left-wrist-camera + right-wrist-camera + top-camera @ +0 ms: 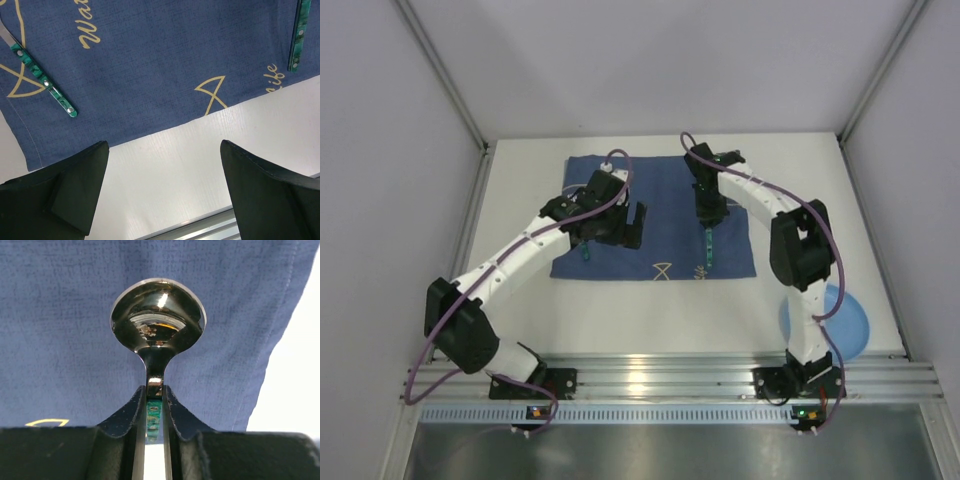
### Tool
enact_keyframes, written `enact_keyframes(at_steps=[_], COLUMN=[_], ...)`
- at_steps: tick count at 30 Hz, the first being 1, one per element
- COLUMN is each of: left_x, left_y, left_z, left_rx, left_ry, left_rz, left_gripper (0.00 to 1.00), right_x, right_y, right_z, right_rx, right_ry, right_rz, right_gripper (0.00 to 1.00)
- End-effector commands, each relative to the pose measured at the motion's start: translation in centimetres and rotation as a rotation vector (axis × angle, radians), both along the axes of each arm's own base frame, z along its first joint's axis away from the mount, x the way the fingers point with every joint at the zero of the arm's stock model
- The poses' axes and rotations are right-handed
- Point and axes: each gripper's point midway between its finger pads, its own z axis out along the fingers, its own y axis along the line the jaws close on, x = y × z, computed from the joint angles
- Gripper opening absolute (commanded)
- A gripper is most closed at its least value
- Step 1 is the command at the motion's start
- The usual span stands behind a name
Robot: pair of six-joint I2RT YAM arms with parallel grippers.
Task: Set the dinner table for one person
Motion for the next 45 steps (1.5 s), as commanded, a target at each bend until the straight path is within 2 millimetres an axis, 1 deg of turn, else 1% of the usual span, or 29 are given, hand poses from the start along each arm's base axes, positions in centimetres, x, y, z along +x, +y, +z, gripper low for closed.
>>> enact_keyframes(at_steps=[1, 2, 3, 4, 5, 10, 11, 12, 13, 14, 15, 16, 17, 18, 19, 20, 21, 22, 23, 26, 27, 28, 30, 34, 37, 38, 41, 42, 45], left_x=[0.1, 0.2, 0.3, 0.4, 0.5, 0.8, 0.8, 0.8, 0.7, 0.7, 0.5, 0.4, 0.4, 0.3, 0.2, 0.3, 0.3, 0.0, 0.0, -0.2, -0.1, -0.1, 0.1, 0.4, 0.5, 0.4, 0.0, -0.5, -1.2], left_y=[0.9, 0.9, 0.9, 0.8, 0.7, 0.3, 0.2, 0.2, 0.1, 0.0, -0.1, -0.1, -0.3, -0.5, -0.5, -0.8, -0.9, -1.3, -1.7, -2.4, -2.7, -3.0, -3.3, -4.0, -3.8, -3.7, -3.0, -2.6, -1.9], left_z=[0.9, 0.6, 0.6, 0.6, 0.4, 0.3, 0.2, -0.1, -0.4, -0.5, -0.6, -0.9, -1.0, -1.1, -1.6, -1.7, -1.9, -2.5, -2.7, -3.6, -3.6, -3.7, -3.8, -3.3, -2.9, -2.8, -2.8, -3.3, -3.4], left_rx=[0.009, 0.015, 0.020, 0.020, 0.025, 0.021, 0.018, 0.023, 0.025, 0.025, 0.022, 0.022, 0.015, 0.006, 0.005, -0.006, -0.008, -0.027, -0.037, -0.058, -0.069, -0.080, -0.094, -0.116, -0.119, -0.118, -0.115, -0.106, -0.108], left_ry=[-0.039, -0.033, -0.034, -0.034, -0.029, -0.027, -0.022, -0.014, -0.008, -0.003, 0.004, 0.009, 0.008, 0.010, 0.020, 0.014, 0.018, 0.042, 0.046, 0.080, 0.082, 0.087, 0.093, 0.088, 0.077, 0.075, 0.069, 0.080, 0.083], left_rz=[0.017, 0.016, 0.012, 0.006, 0.001, -0.024, -0.030, -0.038, -0.045, -0.051, -0.062, -0.066, -0.072, -0.081, -0.083, -0.088, -0.088, -0.106, -0.112, -0.125, -0.127, -0.133, -0.131, -0.136, -0.120, -0.116, -0.090, -0.080, -0.060], left_gripper=[0.99, 0.98, 0.98, 0.98, 0.98, 0.98, 0.98, 0.99, 0.98, 0.98, 0.99, 0.98, 0.98, 0.98, 0.98, 0.98, 0.99, 0.98, 0.98, 0.98, 0.98, 0.99, 0.98, 0.98, 0.98, 0.98, 0.98, 0.98, 0.98], right_x=[2.0, 2.2, 2.3, 2.4, 2.4, 2.6, 2.6, 2.1, 1.8, 1.3, 0.7, -0.8, -1.8, -2.8, -4.9, -6.1, -8.3, -9.5, -11.5, -14.0, -14.2, -15.3, -15.8, -15.7, -15.9, -16.0, -16.6, -16.8, -16.7], right_y=[0.4, 0.4, 0.5, 0.3, 0.2, -1.4, -1.9, -2.5, -3.7, -4.5, -5.4, -7.3, -8.4, -9.5, -11.5, -12.4, -13.6, -14.9, -15.7, -17.2, -17.3, -18.0, -18.3, -19.2, -19.5, -19.6, -19.6, -19.6, -19.5], right_z=[1.5, 1.0, 0.9, 0.8, 0.8, 2.5, 4.0, 4.2, 6.2, 7.0, 7.8, 8.8, 9.3, 9.4, 9.5, 9.2, 7.3, 7.8, 5.8, 3.9, 3.2, 1.8, 0.3, -1.4, -2.3, -2.6, -3.8, -4.0, -3.9], right_rx=[0.001, -0.001, 0.000, 0.000, 0.001, -0.004, 0.006, 0.000, 0.011, 0.012, 0.017, 0.023, 0.027, 0.027, 0.037, 0.042, 0.033, 0.060, 0.050, 0.115, 0.136, 0.143, 0.138, 0.100, 0.085, 0.085, 0.080, 0.078, 0.080], right_ry=[-0.065, -0.056, -0.055, -0.055, -0.056, -0.096, -0.125, -0.124, -0.164, -0.176, -0.187, -0.202, -0.207, -0.207, -0.202, -0.192, -0.135, -0.149, -0.091, -0.032, -0.025, 0.016, 0.049, 0.093, 0.111, 0.112, 0.138, 0.146, 0.144], right_rz=[0.010, 0.005, 0.000, -0.014, -0.021, -0.062, -0.071, -0.080, -0.102, -0.117, -0.132, -0.170, -0.191, -0.215, -0.259, -0.286, -0.316, -0.360, -0.386, -0.481, -0.496, -0.535, -0.546, -0.552, -0.548, -0.550, -0.540, -0.537, -0.530], right_gripper=[0.02, 0.05, 0.20, 0.28, 0.44, 0.64, 0.70, 0.72, 0.73, 0.74, 0.75, 0.75, 0.75, 0.76, 0.76, 0.76, 0.76, 0.76, 0.76, 0.75, 0.74, 0.73, 0.71, 0.64, 0.54, 0.44, 0.28, 0.27, 0.29])
